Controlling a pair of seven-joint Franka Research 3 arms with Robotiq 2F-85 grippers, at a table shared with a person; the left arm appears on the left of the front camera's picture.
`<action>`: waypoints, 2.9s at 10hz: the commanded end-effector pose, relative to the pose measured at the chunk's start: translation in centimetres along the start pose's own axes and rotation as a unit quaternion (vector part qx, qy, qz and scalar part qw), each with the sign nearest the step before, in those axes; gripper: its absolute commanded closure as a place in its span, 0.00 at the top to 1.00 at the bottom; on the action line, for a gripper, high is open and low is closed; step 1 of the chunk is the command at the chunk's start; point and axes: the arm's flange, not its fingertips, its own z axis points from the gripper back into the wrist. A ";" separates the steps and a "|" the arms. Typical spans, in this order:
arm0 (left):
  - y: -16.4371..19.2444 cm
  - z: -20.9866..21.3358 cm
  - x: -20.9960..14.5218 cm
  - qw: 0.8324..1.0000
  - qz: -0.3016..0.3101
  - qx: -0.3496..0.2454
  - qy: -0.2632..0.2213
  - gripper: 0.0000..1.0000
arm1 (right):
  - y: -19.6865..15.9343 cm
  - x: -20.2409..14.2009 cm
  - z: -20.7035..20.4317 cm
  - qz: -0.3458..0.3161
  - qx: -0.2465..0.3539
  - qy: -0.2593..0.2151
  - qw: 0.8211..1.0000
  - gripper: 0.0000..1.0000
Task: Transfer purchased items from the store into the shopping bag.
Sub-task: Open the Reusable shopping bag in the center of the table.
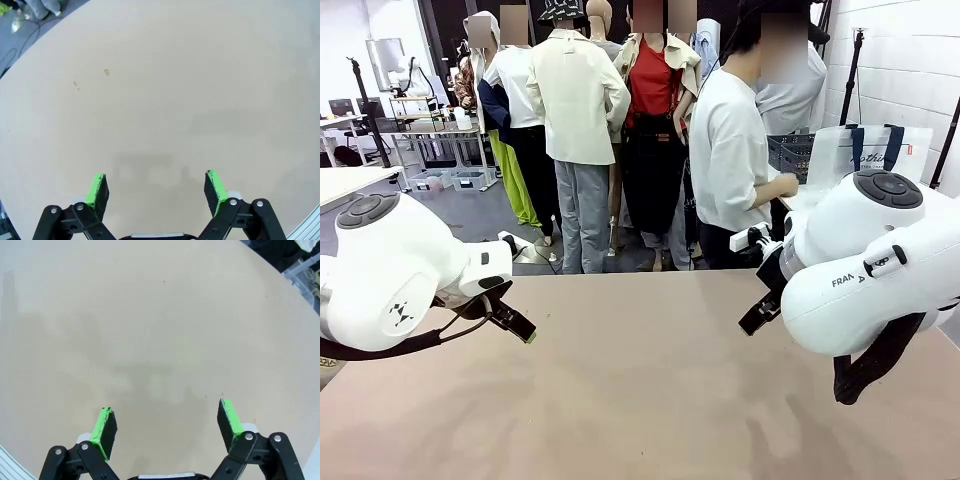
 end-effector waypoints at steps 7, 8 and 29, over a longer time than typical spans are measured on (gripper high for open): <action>6.2 5.9 3.3 0.989 0.033 0.107 -0.101 1.00 | -5.4 2.9 6.6 -0.038 -0.130 -0.081 0.988 1.00; 9.3 8.9 3.3 0.978 0.051 0.159 -0.122 1.00 | -9.7 3.2 10.1 -0.072 -0.193 -0.109 0.972 1.00; 23.3 12.9 -8.8 0.907 0.326 0.267 -0.029 1.00 | -31.3 -19.4 18.4 -0.421 -0.354 -0.013 0.835 1.00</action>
